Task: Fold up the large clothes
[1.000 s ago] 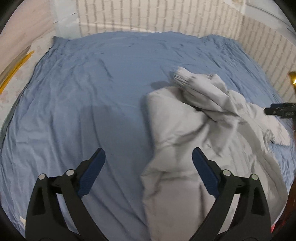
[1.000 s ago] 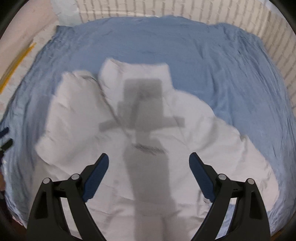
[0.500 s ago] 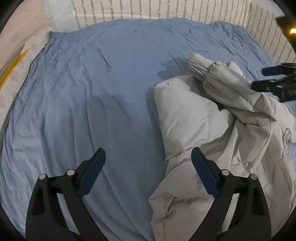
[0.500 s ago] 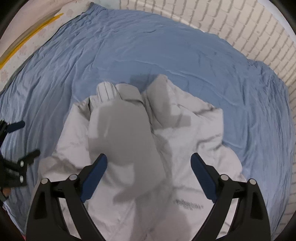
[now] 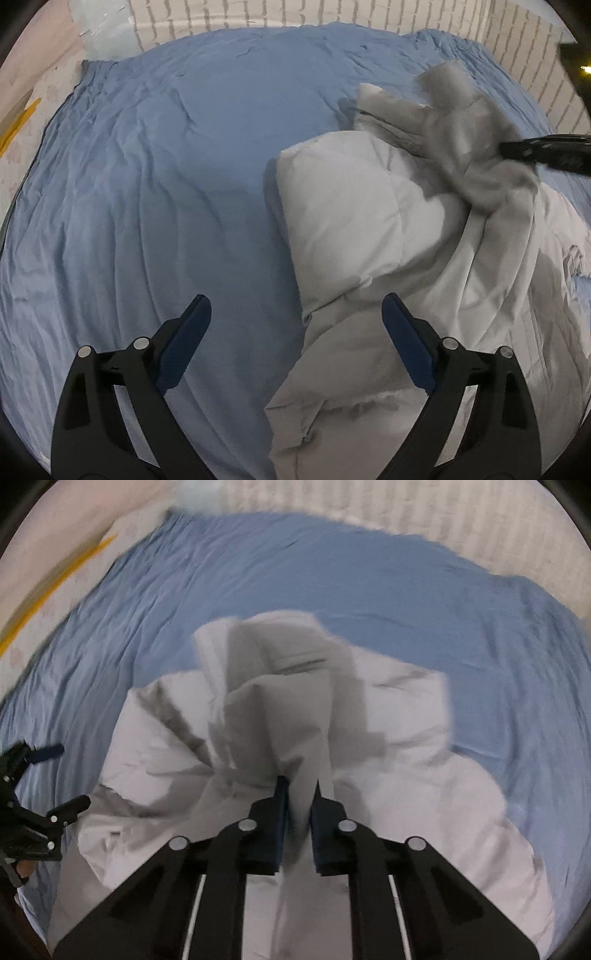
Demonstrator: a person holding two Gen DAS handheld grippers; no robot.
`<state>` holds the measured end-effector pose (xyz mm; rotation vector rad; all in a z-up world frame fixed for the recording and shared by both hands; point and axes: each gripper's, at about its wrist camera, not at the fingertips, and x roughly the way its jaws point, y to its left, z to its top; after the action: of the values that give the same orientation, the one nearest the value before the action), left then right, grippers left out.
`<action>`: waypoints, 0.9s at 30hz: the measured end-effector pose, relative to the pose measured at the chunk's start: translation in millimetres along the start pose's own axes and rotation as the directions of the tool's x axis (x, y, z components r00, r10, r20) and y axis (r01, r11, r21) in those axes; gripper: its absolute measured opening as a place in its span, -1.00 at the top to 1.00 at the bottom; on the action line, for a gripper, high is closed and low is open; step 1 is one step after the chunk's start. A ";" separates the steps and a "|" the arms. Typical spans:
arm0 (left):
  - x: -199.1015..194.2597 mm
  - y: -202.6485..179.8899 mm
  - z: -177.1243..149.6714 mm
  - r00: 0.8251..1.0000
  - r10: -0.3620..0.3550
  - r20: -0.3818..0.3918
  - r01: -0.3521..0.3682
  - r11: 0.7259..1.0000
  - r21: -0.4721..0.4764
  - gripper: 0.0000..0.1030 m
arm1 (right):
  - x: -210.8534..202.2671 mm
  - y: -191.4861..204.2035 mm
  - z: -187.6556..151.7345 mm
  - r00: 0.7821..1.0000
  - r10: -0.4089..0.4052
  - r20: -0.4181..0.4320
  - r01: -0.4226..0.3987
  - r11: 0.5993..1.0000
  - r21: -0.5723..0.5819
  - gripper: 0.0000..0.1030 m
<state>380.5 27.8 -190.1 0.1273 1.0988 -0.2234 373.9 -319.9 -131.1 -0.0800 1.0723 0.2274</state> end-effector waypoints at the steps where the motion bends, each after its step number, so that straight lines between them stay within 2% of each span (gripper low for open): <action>1: 0.1 -2.8 -0.6 1.000 -0.001 0.002 0.001 1.000 0.004 -0.80 | -11.7 -16.7 -9.8 1.000 0.001 0.024 -0.002 0.999 0.041 0.80; 5: -0.6 -10.9 -6.1 1.000 -0.010 0.000 0.010 1.000 0.019 -0.80 | -33.2 -69.4 -55.5 0.999 -0.025 0.023 0.022 0.992 0.121 0.80; 9: -3.2 -15.3 -7.2 1.000 0.000 -0.004 0.000 0.999 0.033 -0.80 | -27.6 -114.6 -116.9 0.994 -0.063 -0.091 0.078 0.982 0.170 0.78; 12: -10.0 -14.7 -7.7 1.000 0.005 0.001 -0.005 0.999 0.032 -0.81 | -31.9 -142.6 -154.4 0.988 -0.066 -0.143 0.097 0.970 0.223 0.63; 14: -15.7 -14.0 -8.6 1.000 0.019 0.008 -0.019 0.999 0.043 -0.81 | -38.8 -152.5 -167.3 0.984 -0.093 -0.151 0.128 0.963 0.238 0.35; 17: -19.6 -10.5 -8.7 0.999 0.040 0.010 -0.041 0.998 0.047 -0.81 | -55.8 -165.4 -168.7 0.983 -0.132 -0.126 0.162 0.948 0.274 0.28; 21: -26.3 -9.8 -8.5 0.999 0.046 0.020 -0.047 0.998 0.033 -0.81 | -68.4 -166.2 -143.2 0.991 -0.120 -0.054 0.131 0.944 0.303 -0.11; 23: -27.1 -12.1 -7.5 0.999 0.044 0.026 -0.044 0.999 0.029 -0.81 | -61.0 -161.1 -128.6 0.996 -0.078 -0.043 0.087 0.949 0.303 -0.34; 25: -28.8 -14.1 -9.1 0.998 0.054 0.029 -0.055 0.998 0.031 -0.81 | -41.1 -159.7 -117.0 0.998 -0.019 -0.056 0.037 0.945 0.325 -0.34; 27: -29.8 -16.7 -9.8 0.997 0.065 0.034 -0.067 0.997 0.042 -0.81 | -16.4 -164.3 -112.5 0.995 0.049 -0.090 -0.009 0.913 0.407 -0.34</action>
<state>355.0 17.1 -167.7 0.1974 1.0563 -0.1891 306.2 -501.9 -177.9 0.3034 1.2006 0.0225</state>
